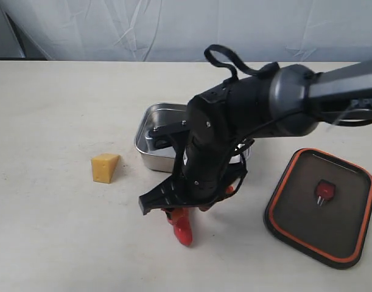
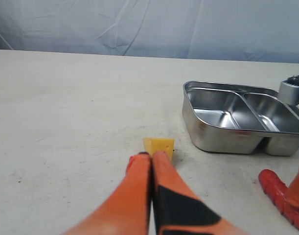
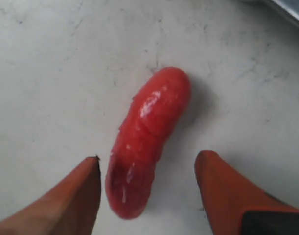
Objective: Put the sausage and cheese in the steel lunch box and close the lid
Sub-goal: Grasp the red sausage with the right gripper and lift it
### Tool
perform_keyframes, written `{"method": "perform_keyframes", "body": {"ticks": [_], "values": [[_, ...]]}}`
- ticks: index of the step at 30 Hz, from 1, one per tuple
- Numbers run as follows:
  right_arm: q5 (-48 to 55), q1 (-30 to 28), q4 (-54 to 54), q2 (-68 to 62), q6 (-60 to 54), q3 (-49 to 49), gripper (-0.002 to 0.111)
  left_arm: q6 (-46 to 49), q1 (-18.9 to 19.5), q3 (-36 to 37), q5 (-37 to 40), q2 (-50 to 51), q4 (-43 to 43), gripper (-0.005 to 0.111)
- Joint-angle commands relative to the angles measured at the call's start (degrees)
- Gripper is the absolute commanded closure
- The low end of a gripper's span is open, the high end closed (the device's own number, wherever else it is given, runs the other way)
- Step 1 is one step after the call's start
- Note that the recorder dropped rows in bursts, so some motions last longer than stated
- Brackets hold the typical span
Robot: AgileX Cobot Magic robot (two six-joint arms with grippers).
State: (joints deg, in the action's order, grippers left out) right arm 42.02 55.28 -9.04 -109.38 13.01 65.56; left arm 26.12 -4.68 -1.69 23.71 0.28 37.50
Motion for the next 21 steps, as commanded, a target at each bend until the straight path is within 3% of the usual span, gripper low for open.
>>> {"method": "perform_keyframes", "body": {"ticks": [1, 4, 6, 12, 21], "values": [[-1.81, 0.16, 0.83, -3.23, 0.96, 1.74, 0.052, -0.15, 0.00, 0.06, 0.00, -0.28, -0.13, 0.107], [-2.09, 0.16, 0.27, -4.24, 1.08, 1.74, 0.057, -0.15, 0.00, 0.06, 0.00, -0.28, -0.13, 0.107], [-2.09, 0.16, -0.41, -4.40, 1.08, 1.74, 0.067, -0.15, 0.00, 0.06, 0.00, -0.28, -0.13, 0.107], [0.74, 0.16, -0.24, -4.40, 0.43, 1.74, 0.109, -0.15, 0.00, 0.06, 0.00, -0.28, -0.13, 0.107], [7.39, 0.16, 1.56, 6.69, -5.90, 1.74, 0.109, -0.15, 0.00, 0.06, 0.00, -0.28, -0.13, 0.107]]}}
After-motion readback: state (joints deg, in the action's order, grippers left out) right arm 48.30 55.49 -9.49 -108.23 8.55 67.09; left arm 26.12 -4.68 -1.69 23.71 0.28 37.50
